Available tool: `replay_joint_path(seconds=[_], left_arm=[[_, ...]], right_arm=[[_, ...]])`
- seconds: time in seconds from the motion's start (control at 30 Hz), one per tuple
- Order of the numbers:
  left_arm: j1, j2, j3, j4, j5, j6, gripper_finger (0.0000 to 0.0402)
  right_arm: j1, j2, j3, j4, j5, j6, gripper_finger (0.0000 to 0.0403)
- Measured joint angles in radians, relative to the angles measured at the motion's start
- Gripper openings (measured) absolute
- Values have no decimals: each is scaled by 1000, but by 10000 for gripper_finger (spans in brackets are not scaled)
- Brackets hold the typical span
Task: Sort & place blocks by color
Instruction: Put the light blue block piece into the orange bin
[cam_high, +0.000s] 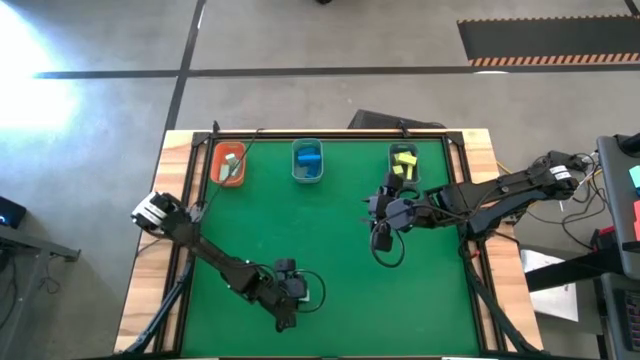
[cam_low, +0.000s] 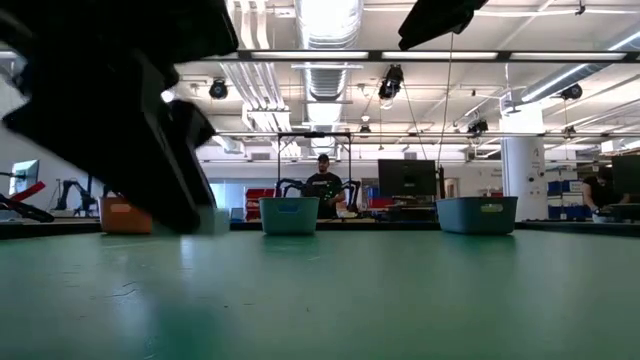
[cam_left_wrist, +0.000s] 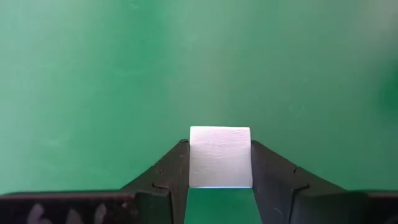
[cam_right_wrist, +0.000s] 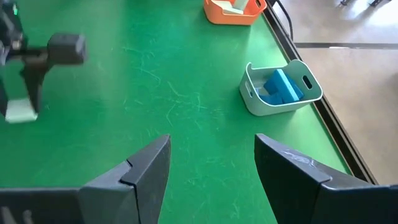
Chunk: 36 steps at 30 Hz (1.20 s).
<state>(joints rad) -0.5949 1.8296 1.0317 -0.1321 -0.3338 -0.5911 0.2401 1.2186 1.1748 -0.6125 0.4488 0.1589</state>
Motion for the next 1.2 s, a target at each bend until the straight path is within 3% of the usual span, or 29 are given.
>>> replay_joint_path(seconds=[0.13, 0.4, 0.53, 0.73, 0.93, 1.2], left_arm=[[41, -103, -9, -139, -29, 30, 118], [222, -396, -113, -369, -227, 58, 118], [381, -573, -241, -375, -289, 53, 118], [730, -771, -382, -363, -368, 23, 118], [1038, -807, -463, -357, -308, 20, 118], [1147, -745, -483, -355, -313, -5, 118]], right_arm=[[0, 0, -1, 0, 0, 1, 219], [0, 0, -11, -2, 0, 12, 219], [0, 0, -24, 5, 0, 25, 219], [0, 0, -44, 56, 0, 23, 219], [0, 0, -64, 98, 0, 15, 219], [0, 0, -82, 101, -1, 27, 219]])
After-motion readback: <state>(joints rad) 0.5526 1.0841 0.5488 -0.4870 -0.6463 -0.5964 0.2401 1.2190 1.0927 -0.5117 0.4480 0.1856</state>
